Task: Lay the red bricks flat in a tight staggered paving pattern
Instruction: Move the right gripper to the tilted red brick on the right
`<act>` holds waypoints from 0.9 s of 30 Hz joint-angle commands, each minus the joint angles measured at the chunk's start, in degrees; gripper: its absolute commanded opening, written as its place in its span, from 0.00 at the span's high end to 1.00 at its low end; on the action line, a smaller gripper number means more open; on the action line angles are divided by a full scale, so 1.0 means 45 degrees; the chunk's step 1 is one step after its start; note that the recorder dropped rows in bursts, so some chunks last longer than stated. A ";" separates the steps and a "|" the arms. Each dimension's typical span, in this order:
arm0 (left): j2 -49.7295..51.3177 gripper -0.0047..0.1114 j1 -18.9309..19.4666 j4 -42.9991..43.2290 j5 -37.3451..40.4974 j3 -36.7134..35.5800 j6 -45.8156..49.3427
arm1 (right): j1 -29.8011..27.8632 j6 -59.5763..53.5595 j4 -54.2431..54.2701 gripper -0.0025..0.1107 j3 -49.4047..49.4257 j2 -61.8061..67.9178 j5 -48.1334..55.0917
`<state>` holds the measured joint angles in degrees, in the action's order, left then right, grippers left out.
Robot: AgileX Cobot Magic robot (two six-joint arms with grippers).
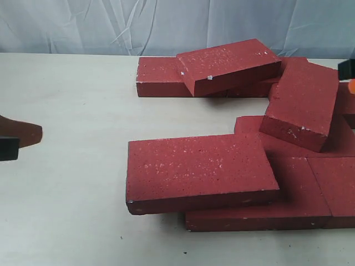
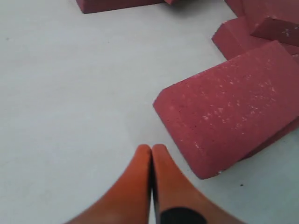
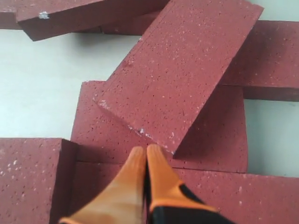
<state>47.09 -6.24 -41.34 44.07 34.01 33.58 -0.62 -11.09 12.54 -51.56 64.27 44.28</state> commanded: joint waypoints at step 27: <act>0.1762 0.96 -0.0685 -0.2107 0.0183 0.0262 0.3281 | -0.4274 -0.3203 0.5338 0.57 -0.4492 0.9021 0.0294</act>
<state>54.90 -8.92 -50.58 45.69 34.99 48.66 -20.61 -24.14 36.21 -71.31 103.43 47.36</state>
